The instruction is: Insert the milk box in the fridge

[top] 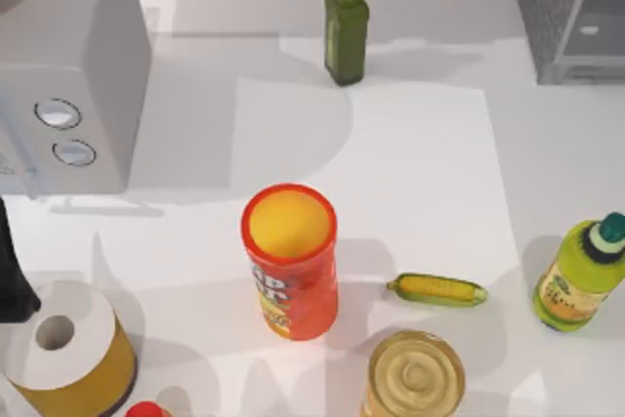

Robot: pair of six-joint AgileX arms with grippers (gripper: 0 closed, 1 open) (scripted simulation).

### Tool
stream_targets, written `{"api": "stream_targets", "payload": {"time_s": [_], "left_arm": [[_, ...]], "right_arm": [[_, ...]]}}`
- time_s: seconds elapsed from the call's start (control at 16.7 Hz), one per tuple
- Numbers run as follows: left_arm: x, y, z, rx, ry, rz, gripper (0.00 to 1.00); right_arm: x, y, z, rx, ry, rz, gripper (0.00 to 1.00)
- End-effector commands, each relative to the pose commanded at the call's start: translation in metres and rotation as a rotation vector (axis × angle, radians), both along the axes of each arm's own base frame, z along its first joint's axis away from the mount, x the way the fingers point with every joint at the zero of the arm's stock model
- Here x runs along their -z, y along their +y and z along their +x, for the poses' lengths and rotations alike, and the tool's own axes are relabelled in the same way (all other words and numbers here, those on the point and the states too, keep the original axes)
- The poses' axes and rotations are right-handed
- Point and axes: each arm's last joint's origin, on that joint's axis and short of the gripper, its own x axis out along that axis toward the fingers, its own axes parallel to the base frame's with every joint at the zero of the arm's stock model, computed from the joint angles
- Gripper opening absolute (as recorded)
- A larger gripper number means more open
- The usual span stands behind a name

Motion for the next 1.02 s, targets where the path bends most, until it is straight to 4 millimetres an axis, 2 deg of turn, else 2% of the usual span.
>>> {"api": "stream_targets", "payload": {"time_s": [0.24,0.42,0.78,1.02], "left_arm": [[0.000,0.000,0.000,0.000,0.000,0.000,1.00],[0.000,0.000,0.000,0.000,0.000,0.000,1.00],[0.000,0.000,0.000,0.000,0.000,0.000,1.00],[0.000,0.000,0.000,0.000,0.000,0.000,1.00]], "right_arm": [[-0.008,0.001,0.037,0.000,0.001,0.000,0.00],[-0.014,0.002,0.055,0.000,0.000,0.000,0.00],[-0.016,0.003,0.060,0.000,-0.001,0.000,0.00],[-0.016,0.003,0.060,0.000,-0.001,0.000,0.30]]}}
